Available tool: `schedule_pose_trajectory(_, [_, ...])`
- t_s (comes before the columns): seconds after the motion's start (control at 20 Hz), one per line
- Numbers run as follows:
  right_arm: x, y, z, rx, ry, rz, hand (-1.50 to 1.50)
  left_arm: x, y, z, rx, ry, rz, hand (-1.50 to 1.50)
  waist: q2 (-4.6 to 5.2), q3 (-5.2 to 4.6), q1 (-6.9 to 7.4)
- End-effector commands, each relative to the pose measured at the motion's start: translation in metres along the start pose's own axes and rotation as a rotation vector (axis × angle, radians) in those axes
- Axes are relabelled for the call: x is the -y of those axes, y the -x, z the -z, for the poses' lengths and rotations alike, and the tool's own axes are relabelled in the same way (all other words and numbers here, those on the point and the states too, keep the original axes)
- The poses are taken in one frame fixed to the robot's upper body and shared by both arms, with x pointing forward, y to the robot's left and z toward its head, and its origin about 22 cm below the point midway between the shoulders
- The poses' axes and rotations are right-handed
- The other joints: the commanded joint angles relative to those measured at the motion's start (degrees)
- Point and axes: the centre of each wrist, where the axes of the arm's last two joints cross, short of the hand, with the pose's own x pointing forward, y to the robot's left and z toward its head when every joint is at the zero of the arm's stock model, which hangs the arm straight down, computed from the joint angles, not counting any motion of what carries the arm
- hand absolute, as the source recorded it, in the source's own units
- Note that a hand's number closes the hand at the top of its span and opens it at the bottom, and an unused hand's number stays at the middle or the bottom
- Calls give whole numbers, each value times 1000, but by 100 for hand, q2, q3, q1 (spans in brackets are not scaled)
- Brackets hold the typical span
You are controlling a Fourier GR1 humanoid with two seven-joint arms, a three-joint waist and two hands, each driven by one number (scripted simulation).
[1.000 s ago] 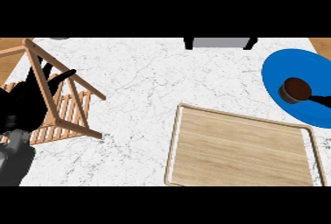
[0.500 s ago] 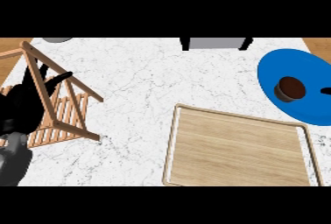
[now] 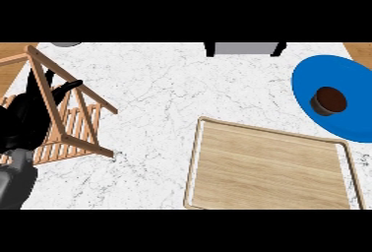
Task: Pick the cupcake from the tray and place it in the plate
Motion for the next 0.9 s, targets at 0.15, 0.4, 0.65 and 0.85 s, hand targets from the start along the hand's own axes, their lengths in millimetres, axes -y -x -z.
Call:
schedule_pose_trajectory(0.15, [17, -5, -7, 24, 9, 1, -150, 25, 59, -17, -106, 89, 76, 0, 137, -121, 57])
schedule_pose_trajectory(0.4, [40, -8, -28, 26, 38, -8, -150, 23, 48, -10, -92, 103, 89, 0, 149, -109, 51])
schedule_pose_trajectory(0.65, [42, 2, -42, 9, 30, -38, -150, 25, 62, -12, -100, 88, 75, 0, 186, -103, 41])
schedule_pose_trajectory(0.85, [61, -10, -51, -32, 52, -67, -150, 20, 50, -12, -95, 98, 77, 0, 169, -100, 104])
